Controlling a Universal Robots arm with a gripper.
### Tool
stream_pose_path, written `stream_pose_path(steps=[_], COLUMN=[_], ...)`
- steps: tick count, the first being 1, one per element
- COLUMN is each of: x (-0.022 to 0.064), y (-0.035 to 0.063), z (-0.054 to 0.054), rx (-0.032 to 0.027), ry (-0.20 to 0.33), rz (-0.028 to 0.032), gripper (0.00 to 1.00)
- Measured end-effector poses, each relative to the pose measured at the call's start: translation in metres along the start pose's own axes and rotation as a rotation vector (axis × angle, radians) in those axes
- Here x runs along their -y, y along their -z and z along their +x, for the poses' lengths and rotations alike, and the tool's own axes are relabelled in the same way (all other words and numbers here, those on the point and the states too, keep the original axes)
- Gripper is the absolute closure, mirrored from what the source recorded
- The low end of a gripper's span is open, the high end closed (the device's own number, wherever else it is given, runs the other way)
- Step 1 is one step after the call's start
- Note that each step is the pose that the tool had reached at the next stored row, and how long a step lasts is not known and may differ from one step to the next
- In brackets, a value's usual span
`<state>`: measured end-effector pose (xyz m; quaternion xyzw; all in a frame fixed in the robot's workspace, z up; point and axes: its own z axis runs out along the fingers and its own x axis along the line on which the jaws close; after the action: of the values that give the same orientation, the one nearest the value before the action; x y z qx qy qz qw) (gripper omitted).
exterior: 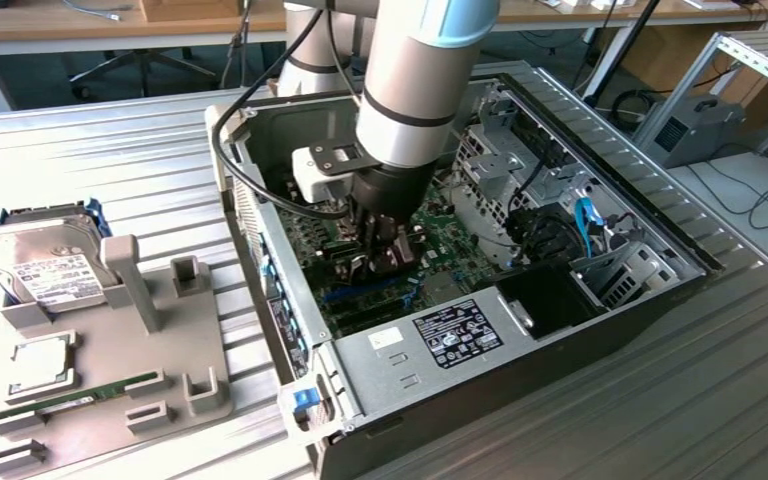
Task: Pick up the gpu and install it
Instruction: 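Insert the gpu into the slot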
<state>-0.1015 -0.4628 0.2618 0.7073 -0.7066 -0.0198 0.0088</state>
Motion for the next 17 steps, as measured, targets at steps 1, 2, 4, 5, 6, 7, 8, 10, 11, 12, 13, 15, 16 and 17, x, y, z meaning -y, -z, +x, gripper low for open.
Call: stream_pose_path(steps=[1,2,4,5,6,7,8,10,11,12,13,15,16,17], x=[0.0,0.0,0.0001,0.0001,0.0002,0.0002,0.0002,0.0001,0.0001,0.0001,0.0001,-0.0001,-0.0002,-0.0002], y=[-0.0001,-0.0004,-0.0008,-0.0009,-0.001,-0.0011,-0.0011,-0.0011,-0.0011,-0.0011,-0.0016,-0.0031,-0.0033,-0.0035], z=[0.0,0.0001,0.0001,0.0001,-0.0002,-0.0007,-0.0011,-0.0017,-0.0017,-0.0018,-0.0018,-0.0017,-0.0017,-0.0017], rx=[-0.0001,0.0,0.0001,0.0003,0.0005,0.0008,0.001,0.0012,0.0013,0.0013,0.0015,0.0014,0.0013,0.0013], ry=[0.0,0.0,-0.003,-0.006,-0.011,-0.016,-0.02,-0.028,-0.03,-0.032,-0.033,-0.034,-0.034,-0.034], rz=[-0.0001,-0.0002,-0.0002,-0.0001,0.0,0.0001,0.0002,0.0002,0.0003,0.0003,0.0003,0.0003,0.0003,0.0002], gripper=[0.74,0.74,0.74,0.74,0.74,0.74,0.74,0.74,0.74,0.74,0.74,0.74,0.74,0.74])
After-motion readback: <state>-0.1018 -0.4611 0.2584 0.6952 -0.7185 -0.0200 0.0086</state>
